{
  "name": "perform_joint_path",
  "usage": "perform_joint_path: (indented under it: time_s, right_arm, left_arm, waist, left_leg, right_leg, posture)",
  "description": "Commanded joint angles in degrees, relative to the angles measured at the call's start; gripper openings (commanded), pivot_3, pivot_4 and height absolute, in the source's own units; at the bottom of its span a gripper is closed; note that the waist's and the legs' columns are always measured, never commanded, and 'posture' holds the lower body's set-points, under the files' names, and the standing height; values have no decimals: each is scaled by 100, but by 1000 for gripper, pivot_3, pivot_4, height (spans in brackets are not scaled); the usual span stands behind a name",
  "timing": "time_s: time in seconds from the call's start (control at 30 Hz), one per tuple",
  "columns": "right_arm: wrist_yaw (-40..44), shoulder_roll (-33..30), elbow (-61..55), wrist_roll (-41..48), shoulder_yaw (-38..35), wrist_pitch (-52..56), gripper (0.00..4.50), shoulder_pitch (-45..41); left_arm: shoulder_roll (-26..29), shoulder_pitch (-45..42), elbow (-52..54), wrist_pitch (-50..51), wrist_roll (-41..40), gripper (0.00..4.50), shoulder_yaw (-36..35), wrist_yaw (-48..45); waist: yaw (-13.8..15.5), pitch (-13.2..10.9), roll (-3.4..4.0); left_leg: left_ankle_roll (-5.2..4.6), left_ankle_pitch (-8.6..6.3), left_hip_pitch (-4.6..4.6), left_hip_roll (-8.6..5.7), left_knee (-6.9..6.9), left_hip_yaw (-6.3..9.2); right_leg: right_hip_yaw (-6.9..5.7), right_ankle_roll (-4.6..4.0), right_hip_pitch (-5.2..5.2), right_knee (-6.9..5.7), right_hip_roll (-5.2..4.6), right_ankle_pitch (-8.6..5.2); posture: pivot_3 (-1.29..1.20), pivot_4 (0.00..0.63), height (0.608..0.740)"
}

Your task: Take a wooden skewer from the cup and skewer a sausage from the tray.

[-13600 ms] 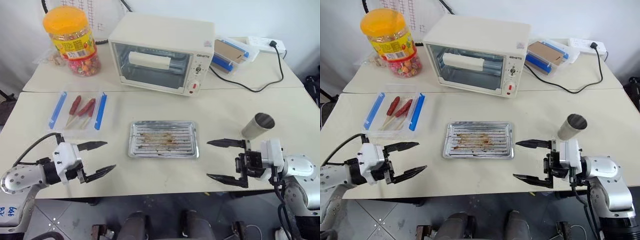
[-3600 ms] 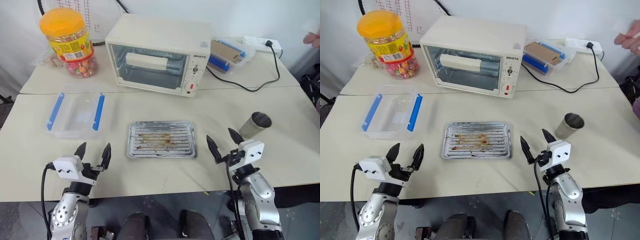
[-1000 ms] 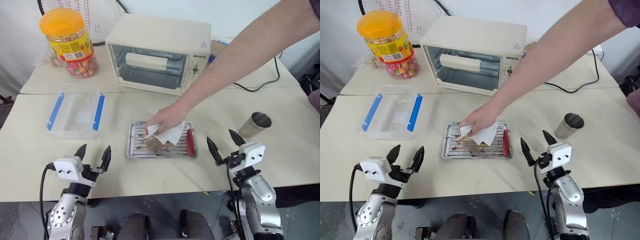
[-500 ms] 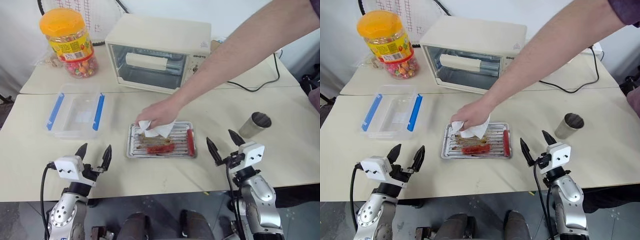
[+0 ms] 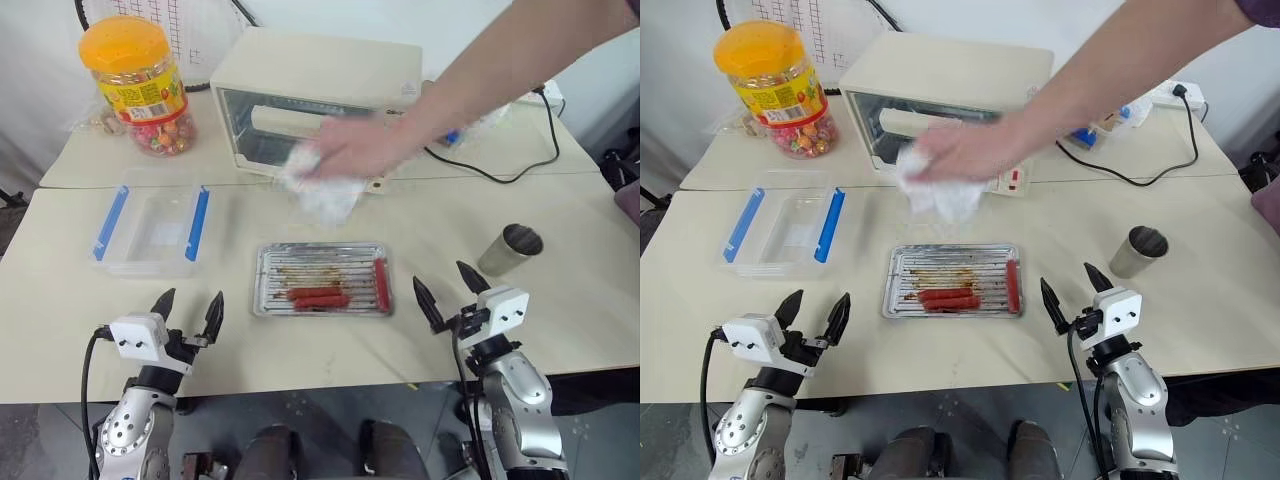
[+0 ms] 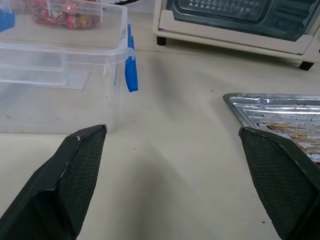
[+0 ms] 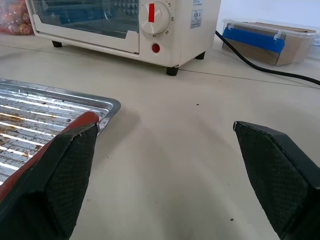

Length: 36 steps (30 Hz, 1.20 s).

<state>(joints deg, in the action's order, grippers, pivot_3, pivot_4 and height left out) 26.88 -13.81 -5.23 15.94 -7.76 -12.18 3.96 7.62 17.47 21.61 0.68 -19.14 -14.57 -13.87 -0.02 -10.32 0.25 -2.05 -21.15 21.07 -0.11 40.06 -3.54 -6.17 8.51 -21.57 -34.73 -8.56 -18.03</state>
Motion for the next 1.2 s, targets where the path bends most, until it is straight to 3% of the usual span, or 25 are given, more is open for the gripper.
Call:
perform_joint_path:
  time_s: [0.03, 0.6, 1.2]
  right_arm:
    - [65, -98, -258, 93, -70, -43, 4500, 74]
    - [588, -460, -559, 421, -66, 253, 4500, 268]
    - [869, -887, -1053, 686, -148, 642, 4500, 520]
  left_arm:
    - [-7, 93, 179, -130, 18, 4489, 23, -14]
    - [63, 414, 424, -112, -112, 4489, -73, -142]
    - [528, 638, 880, 233, -691, 4489, -333, -481]
  waist:
    - [1, 0, 0]
    - [6, 0, -1]
    - [9, 1, -1]
  left_leg:
    - [0, 0, 0, 0, 0, 0]
    - [0, 0, 0, 1, 0, 0]
    - [-1, -1, 0, 1, 0, 0]
  right_leg:
    - [0, 0, 0, 0, 0, 0]
    - [1, 0, 0, 2, 0, 0]
    - [3, 0, 2, 4, -1, 0]
  posture:
    - [0, 150, 740]
    - [0, 150, 740]
    - [0, 150, 740]
